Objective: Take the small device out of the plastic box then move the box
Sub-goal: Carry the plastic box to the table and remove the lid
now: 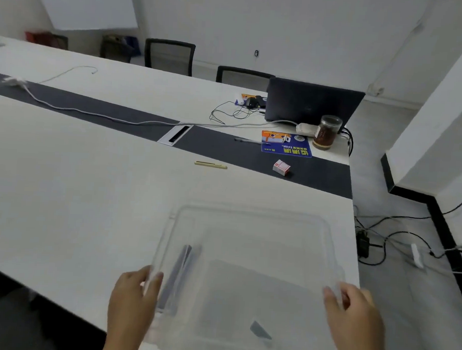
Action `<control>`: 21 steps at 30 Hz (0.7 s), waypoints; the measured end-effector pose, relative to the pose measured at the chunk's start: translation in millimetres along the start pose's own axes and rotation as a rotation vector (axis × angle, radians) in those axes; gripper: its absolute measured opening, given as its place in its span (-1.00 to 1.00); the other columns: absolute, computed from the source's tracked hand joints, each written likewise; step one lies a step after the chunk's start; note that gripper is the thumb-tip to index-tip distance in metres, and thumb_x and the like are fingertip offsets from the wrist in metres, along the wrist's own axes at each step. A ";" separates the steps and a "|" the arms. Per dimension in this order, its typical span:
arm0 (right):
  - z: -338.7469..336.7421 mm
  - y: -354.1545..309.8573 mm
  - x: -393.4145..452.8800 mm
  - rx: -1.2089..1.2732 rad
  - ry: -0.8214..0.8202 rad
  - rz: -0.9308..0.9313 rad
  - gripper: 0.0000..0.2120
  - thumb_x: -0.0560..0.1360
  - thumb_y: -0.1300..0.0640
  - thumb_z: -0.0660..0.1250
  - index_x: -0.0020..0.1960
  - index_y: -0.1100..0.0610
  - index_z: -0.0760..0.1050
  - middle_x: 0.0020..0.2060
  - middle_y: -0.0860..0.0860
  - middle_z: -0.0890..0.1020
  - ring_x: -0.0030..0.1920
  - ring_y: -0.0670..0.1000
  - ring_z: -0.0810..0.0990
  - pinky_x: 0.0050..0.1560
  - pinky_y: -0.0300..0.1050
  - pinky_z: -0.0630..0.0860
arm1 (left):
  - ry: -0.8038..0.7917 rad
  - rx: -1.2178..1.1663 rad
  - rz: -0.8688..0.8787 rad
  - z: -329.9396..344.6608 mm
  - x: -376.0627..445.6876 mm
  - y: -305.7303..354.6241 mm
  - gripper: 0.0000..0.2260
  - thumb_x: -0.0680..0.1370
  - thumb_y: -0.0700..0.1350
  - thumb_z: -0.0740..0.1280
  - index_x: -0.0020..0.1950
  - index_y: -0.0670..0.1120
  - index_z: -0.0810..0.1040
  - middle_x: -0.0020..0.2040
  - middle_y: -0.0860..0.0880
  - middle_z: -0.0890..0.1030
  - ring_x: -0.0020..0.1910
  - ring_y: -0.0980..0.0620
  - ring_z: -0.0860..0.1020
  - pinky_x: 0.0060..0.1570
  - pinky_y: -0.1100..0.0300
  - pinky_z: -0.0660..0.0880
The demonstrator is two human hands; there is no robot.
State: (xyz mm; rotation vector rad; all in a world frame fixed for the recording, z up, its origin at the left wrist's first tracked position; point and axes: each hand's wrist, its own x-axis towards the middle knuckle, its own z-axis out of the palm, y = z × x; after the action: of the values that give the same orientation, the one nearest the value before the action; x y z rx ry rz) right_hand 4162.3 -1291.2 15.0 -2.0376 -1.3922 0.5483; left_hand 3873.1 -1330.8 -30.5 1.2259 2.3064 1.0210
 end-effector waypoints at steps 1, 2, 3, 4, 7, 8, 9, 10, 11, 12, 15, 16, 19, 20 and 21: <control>7.1 -14.9 3.8 -0.013 -0.027 -0.060 -0.73 0.42 0.25 0.32 0.06 0.39 0.51 -0.05 0.32 0.51 -0.07 0.27 0.52 -0.14 -0.10 0.27 | 0.053 -0.009 -0.013 -9.2 7.1 -5.0 -0.77 0.47 -0.15 0.28 0.01 -0.27 0.58 -0.19 -0.30 0.56 -0.22 -0.21 0.51 -0.19 0.07 0.34; 18.4 -30.3 7.1 -0.018 -0.062 -0.127 -0.69 0.43 0.24 0.30 0.12 0.38 0.48 0.03 0.31 0.50 -0.05 0.26 0.52 -0.13 -0.12 0.28 | 0.091 -0.026 -0.029 -19.5 15.0 -10.2 -0.76 0.48 -0.14 0.27 -0.01 -0.29 0.57 -0.22 -0.33 0.53 -0.26 -0.21 0.48 -0.20 0.05 0.36; 30.9 -47.9 10.3 -0.029 -0.113 -0.188 -0.66 0.45 0.22 0.28 0.18 0.35 0.43 0.08 0.29 0.48 -0.02 0.25 0.52 -0.12 -0.15 0.28 | 0.134 -0.028 -0.037 -29.7 22.8 -16.6 -0.75 0.48 -0.12 0.27 -0.05 -0.32 0.56 -0.25 -0.38 0.52 -0.29 -0.25 0.47 -0.23 0.03 0.38; 45.9 -65.5 12.5 -0.042 -0.174 -0.243 -0.62 0.46 0.21 0.26 0.24 0.33 0.38 0.12 0.26 0.45 0.00 0.23 0.51 -0.11 -0.19 0.27 | 0.176 -0.035 -0.045 -40.3 29.2 -22.9 -0.71 0.47 -0.08 0.26 -0.14 -0.33 0.56 -0.30 -0.39 0.52 -0.31 -0.28 0.47 -0.29 0.03 0.37; 101.2 -124.6 15.1 -0.038 -0.344 -0.366 -0.58 0.49 0.23 0.20 0.32 0.26 0.26 0.19 0.19 0.36 0.08 0.16 0.48 -0.09 -0.26 0.27 | 0.293 -0.106 -0.163 -72.8 52.7 -49.3 -0.71 0.40 -0.05 0.20 -0.46 -0.19 0.37 -0.53 -0.14 0.33 -0.46 -0.15 0.32 -0.43 0.10 0.21; 123.2 -145.1 15.0 -0.034 -0.386 -0.389 -0.59 0.49 0.25 0.18 0.32 0.26 0.25 0.20 0.19 0.34 0.10 0.16 0.47 -0.05 -0.25 0.30 | 0.318 -0.132 -0.224 -82.3 62.9 -61.5 -0.71 0.42 -0.08 0.21 -0.47 -0.18 0.33 -0.53 -0.11 0.31 -0.46 -0.12 0.29 -0.42 0.09 0.21; 145.8 -164.0 13.2 -0.038 -0.429 -0.403 -0.62 0.49 0.28 0.16 0.29 0.26 0.26 0.19 0.19 0.33 0.09 0.15 0.45 0.00 -0.21 0.34 | 0.337 -0.145 -0.287 -89.1 73.1 -76.8 -0.71 0.43 -0.10 0.21 -0.46 -0.19 0.34 -0.50 -0.13 0.33 -0.43 -0.12 0.31 -0.39 0.06 0.25; 169.7 -180.0 10.9 -0.045 -0.474 -0.410 -0.68 0.48 0.31 0.14 0.23 0.27 0.29 0.17 0.19 0.33 0.04 0.14 0.43 -0.01 -0.19 0.35 | 0.345 -0.138 -0.351 -93.8 83.1 -92.3 -0.73 0.43 -0.11 0.21 -0.44 -0.21 0.38 -0.44 -0.19 0.39 -0.38 -0.16 0.37 -0.32 0.02 0.32; 194.1 -193.2 8.7 -0.055 -0.516 -0.409 -0.74 0.46 0.34 0.13 0.15 0.28 0.31 0.13 0.19 0.33 0.00 0.12 0.42 -0.05 -0.18 0.36 | 0.342 -0.107 -0.416 -97.0 93.0 -108.1 -0.75 0.45 -0.12 0.22 -0.35 -0.26 0.48 -0.33 -0.29 0.48 -0.28 -0.24 0.44 -0.21 -0.04 0.38; 218.8 -202.8 6.7 -0.069 -0.554 -0.397 -0.77 0.44 0.37 0.11 0.09 0.30 0.32 0.09 0.18 0.33 -0.02 0.13 0.41 -0.07 -0.16 0.37 | 0.327 -0.060 -0.487 -98.4 102.5 -123.5 -0.74 0.47 -0.14 0.24 -0.19 -0.34 0.54 -0.16 -0.39 0.52 -0.13 -0.32 0.47 -0.08 -0.07 0.39; 284.7 -209.7 -0.9 -0.195 -0.637 -0.347 -0.76 0.39 0.42 0.08 0.05 0.31 0.33 0.12 0.23 0.34 0.08 0.22 0.42 -0.07 -0.11 0.37 | 0.245 0.059 -0.684 -93.4 123.9 -165.2 -0.63 0.48 -0.10 0.25 0.12 -0.39 0.46 0.11 -0.48 0.46 0.13 -0.40 0.40 0.12 -0.10 0.35; 301.5 -206.2 -2.0 -0.257 -0.652 -0.348 -0.79 0.39 0.42 0.08 0.00 0.28 0.32 0.14 0.25 0.35 0.11 0.22 0.40 -0.06 -0.11 0.35 | 0.223 0.065 -0.722 -90.0 128.0 -175.2 -0.60 0.48 -0.08 0.26 0.14 -0.38 0.46 0.12 -0.47 0.45 0.15 -0.40 0.38 0.13 -0.11 0.35; 332.5 -191.6 -2.0 -0.386 -0.654 -0.328 -0.80 0.43 0.39 0.07 0.03 0.27 0.33 0.18 0.25 0.37 0.20 0.21 0.34 0.08 -0.06 0.38 | 0.176 0.065 -0.735 -75.1 135.3 -195.3 -0.57 0.44 -0.05 0.32 0.10 -0.40 0.47 0.10 -0.48 0.46 0.15 -0.40 0.38 0.14 -0.13 0.33; 337.3 -187.1 -2.4 -0.414 -0.640 -0.312 -0.77 0.46 0.35 0.09 0.11 0.29 0.32 0.20 0.23 0.37 0.22 0.20 0.32 0.12 -0.04 0.38 | 0.158 0.069 -0.714 -70.2 136.0 -197.9 -0.57 0.42 -0.06 0.35 0.08 -0.41 0.47 0.10 -0.49 0.46 0.15 -0.39 0.37 0.15 -0.12 0.30; 340.4 -183.3 -3.4 -0.442 -0.624 -0.298 -0.72 0.48 0.30 0.11 0.19 0.30 0.30 0.23 0.22 0.37 0.25 0.19 0.31 0.15 -0.03 0.37 | 0.146 0.064 -0.699 -65.9 136.3 -199.4 -0.56 0.40 -0.06 0.38 0.08 -0.40 0.46 0.11 -0.48 0.45 0.16 -0.38 0.35 0.16 -0.12 0.28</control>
State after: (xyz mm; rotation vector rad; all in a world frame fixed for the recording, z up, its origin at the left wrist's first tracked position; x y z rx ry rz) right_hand 3820.0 -1161.4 -109.2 -2.0039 -2.3151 0.8458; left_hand 3641.4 -1321.9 -125.1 0.2945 2.5875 0.7899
